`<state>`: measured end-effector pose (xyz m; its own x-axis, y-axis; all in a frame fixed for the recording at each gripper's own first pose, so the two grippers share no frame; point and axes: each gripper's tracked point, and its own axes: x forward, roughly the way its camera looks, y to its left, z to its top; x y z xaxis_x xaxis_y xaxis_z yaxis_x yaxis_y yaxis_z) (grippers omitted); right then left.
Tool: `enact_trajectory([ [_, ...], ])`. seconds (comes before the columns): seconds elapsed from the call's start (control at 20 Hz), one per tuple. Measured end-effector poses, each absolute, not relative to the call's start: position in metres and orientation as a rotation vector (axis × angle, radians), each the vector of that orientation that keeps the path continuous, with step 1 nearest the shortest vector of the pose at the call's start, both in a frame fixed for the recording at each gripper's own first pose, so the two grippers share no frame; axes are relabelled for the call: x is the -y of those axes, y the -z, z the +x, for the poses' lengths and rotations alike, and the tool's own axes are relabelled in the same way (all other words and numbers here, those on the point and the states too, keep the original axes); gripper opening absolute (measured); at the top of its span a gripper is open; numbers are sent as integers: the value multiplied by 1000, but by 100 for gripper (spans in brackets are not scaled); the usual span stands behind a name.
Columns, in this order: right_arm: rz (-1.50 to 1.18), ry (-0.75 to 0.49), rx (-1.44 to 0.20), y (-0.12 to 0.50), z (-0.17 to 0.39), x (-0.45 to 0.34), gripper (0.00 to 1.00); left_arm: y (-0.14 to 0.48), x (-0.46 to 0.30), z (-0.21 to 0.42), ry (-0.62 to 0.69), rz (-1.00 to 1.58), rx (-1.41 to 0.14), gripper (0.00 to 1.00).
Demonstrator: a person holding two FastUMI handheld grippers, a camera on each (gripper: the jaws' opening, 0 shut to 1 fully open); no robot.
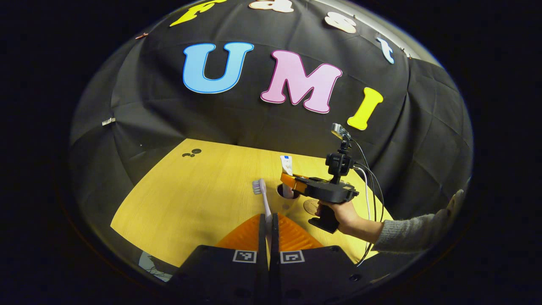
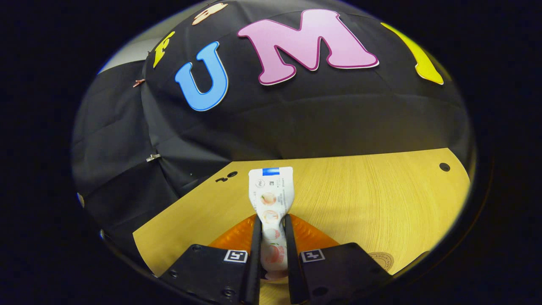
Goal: Put the toothbrush and toothpaste on the desktop into the cup, then pick up the cup and place it on the coaster on the desktop.
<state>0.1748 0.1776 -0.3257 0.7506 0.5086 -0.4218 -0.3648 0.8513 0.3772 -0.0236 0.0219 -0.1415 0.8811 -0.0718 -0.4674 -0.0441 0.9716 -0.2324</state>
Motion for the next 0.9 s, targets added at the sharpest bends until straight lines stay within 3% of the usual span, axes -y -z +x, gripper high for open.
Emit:
enact_trajectory([
  [0.15, 230, -502, -559, 330, 163, -179, 36, 145, -16, -23, 25, -251, -502, 6],
  [0.2, 213, -505, -568, 334, 160, -179, 27, 146, -14, -24, 27, -257, -505, 6],
  [0.25, 205, -509, -575, 336, 157, -179, 40, 147, -13, -25, 28, -257, -508, 6],
  [0.45, 204, -523, -573, 334, 149, -182, 51, 149, -6, -29, 38, -246, -516, 6],
  [0.5, 207, -523, -566, 331, 149, -182, 43, 149, -6, -30, 38, -243, -518, 6],
  [0.55, 210, -518, -560, 328, 150, -181, 58, 149, -5, -29, 40, -242, -518, 6],
  [0.6, 216, -512, -554, 324, 151, -179, 61, 147, -5, -29, 41, -243, -516, 6],
  [0.65, 225, -507, -549, 318, 150, -178, 62, 146, -5, -28, 43, -244, -512, 6],
  [0.7, 240, -509, -539, 311, 149, -176, 54, 143, -3, -26, 48, -243, -505, 6],
  [0.75, 251, -503, -527, 302, 148, -173, 65, 140, -4, -25, 53, -240, -499, 6],
  [0.9, 278, -480, -499, 274, 143, -156, 66, 129, 1, -10, 77, -227, -469, 6],
])
